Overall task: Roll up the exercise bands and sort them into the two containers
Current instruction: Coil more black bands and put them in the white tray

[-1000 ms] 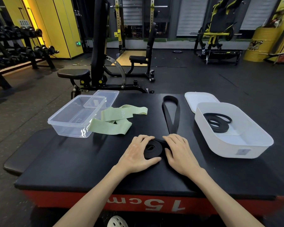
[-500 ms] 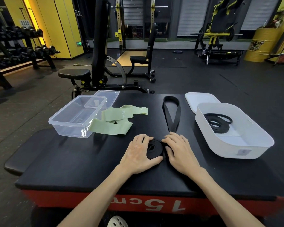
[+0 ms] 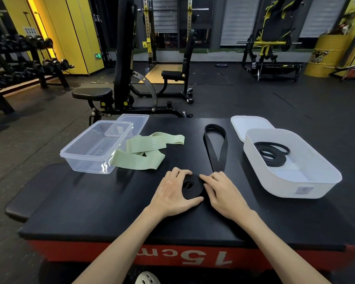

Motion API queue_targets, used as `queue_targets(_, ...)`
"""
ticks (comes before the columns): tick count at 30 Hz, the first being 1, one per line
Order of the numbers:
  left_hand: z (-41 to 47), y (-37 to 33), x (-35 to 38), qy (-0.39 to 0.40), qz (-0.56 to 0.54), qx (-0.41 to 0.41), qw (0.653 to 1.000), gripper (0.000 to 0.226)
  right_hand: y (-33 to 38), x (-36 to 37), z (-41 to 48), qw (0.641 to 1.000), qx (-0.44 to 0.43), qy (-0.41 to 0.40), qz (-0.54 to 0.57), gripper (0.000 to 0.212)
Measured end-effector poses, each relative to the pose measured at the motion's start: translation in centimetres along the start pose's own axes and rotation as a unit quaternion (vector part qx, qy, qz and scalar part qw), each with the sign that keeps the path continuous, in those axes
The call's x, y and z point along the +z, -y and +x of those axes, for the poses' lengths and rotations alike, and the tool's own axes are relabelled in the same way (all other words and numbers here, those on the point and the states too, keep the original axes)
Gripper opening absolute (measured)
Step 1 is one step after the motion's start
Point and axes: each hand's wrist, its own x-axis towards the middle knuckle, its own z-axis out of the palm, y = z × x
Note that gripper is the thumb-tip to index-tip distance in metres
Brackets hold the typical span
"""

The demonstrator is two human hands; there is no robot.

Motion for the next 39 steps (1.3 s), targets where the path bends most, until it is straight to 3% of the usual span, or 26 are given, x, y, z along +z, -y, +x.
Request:
queue_targets(6, 0.1, -0.5, 0.3, 0.0, -0.004, -0.014, 1.0, 0.076, -0.3, 0.1, -0.1, 1.0, -0.003, -0.002, -0.009, 0.039)
queue_targets(9, 0.1, 0.4, -0.4, 0.057, -0.079, 0.014, 0.995, 0.08, -0.3, 0.1, -0.1, 1.0, 0.012, -0.01, -0.022, 0.04)
queue_targets(13, 0.3, 1.7, -1.5, 0.131, -0.158, -0.008, 0.979, 0.085, -0.3, -0.1, -0.1, 0.999, 0.012, -0.014, -0.038, 0.04)
queue_targets(19, -0.2, 1.0, -0.8, 0.063, -0.142, -0.014, 0.988, 0.079, -0.3, 0.1, -0.1, 0.999, 0.02, -0.002, -0.042, 0.041)
queue_targets(25, -0.1, -0.1, -0.2, 0.01, -0.049, -0.066, 0.997, 0.085, -0.5, 0.2, -0.1, 0.999, 0.01, -0.002, -0.041, 0.034)
queue_targets(28, -0.1, -0.1, -0.2, 0.018, -0.046, -0.067, 0.997, 0.087, -0.5, 0.2, 0.0, 0.999, 0.01, -0.007, -0.045, 0.038)
queue_targets(34, 0.1, 1.0, -1.2, 0.115, -0.146, -0.02, 0.982, 0.093, -0.7, 0.3, 0.1, 0.998, 0.005, -0.024, -0.053, 0.035)
queue_targets(39, -0.2, 0.9, -0.9, 0.079, -0.135, -0.023, 0.987, 0.082, -1.0, 0.6, 0.2, 0.999, -0.006, -0.015, -0.034, 0.037)
